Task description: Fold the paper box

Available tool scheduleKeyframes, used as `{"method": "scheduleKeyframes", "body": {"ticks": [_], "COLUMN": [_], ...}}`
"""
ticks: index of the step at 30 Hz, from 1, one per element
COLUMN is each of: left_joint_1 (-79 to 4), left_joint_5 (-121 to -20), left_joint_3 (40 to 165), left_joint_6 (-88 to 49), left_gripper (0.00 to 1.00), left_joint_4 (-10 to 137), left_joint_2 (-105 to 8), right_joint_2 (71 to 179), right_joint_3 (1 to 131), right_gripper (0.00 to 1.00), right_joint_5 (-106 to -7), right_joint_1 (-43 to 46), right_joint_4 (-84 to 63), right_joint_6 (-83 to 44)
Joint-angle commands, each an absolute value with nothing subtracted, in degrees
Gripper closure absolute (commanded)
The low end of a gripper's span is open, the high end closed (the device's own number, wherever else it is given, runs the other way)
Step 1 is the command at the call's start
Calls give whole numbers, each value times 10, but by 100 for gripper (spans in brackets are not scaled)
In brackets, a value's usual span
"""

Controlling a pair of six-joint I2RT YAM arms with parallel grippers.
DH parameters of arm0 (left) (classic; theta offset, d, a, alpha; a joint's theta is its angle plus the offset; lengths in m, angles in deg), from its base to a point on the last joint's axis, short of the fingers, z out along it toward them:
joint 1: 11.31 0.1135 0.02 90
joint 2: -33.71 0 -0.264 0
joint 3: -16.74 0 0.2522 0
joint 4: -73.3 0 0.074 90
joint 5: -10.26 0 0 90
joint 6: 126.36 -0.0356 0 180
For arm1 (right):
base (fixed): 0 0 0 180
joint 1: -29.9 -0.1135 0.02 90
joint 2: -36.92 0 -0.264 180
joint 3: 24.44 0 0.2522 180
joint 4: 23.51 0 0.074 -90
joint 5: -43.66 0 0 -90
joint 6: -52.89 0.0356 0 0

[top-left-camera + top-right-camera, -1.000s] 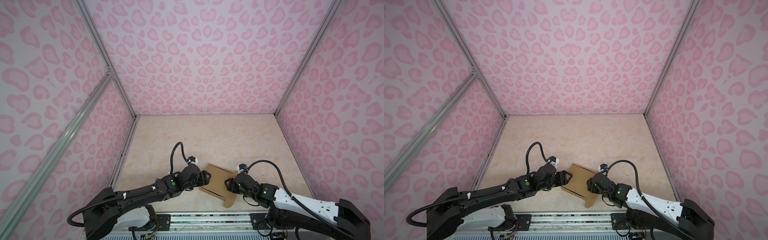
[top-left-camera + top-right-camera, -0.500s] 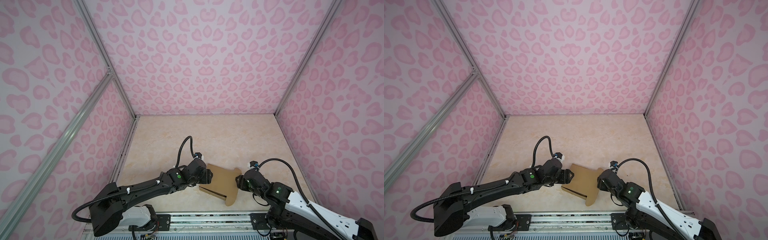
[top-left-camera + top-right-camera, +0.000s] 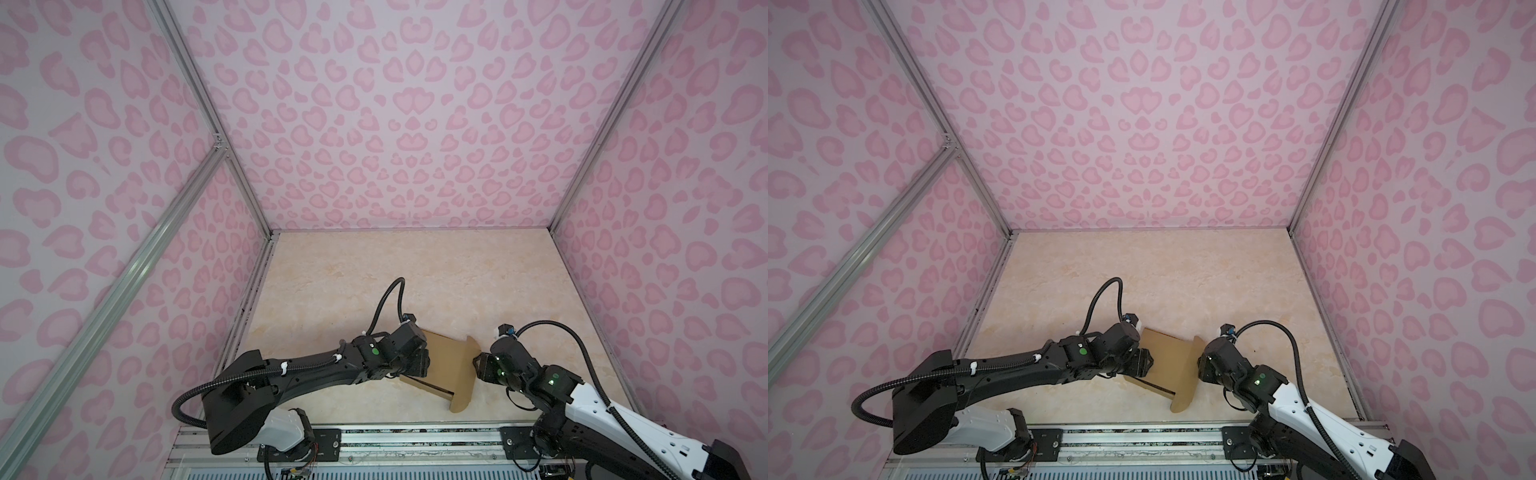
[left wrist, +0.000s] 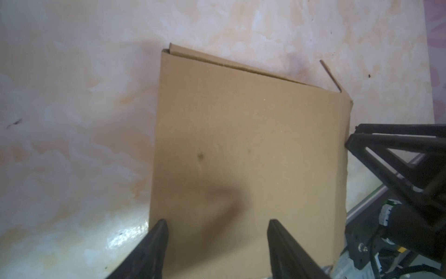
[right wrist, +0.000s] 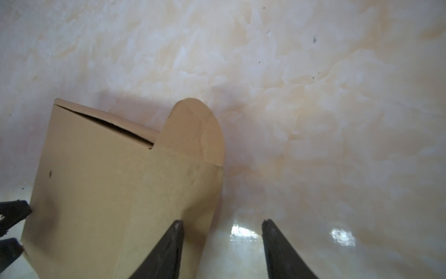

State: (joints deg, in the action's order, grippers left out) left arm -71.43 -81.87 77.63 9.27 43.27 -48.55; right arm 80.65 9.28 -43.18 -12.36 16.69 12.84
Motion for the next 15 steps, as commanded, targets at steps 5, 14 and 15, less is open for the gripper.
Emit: {"method": "scheduleKeyframes", "body": {"ticks": [5, 14, 15], "left_joint_1": [-709, -664, -660], "left_joint_5": [-860, -825, -824], "left_joint_3": [801, 831, 838], "left_joint_6": [20, -53, -69], "left_gripper": [31, 31, 31], "left_joint_4": [393, 429, 435], "left_joint_2": [-513, -540, -539], "right_joint_2": [804, 820, 826], "right_joint_3": [63, 70, 68], "right_gripper": [44, 43, 43], "right_joint_5": [-460, -438, -437], "right_joint_1": [-124, -186, -198], "right_joint_4": [112, 96, 89], "right_joint_6": [145, 169, 177]}}
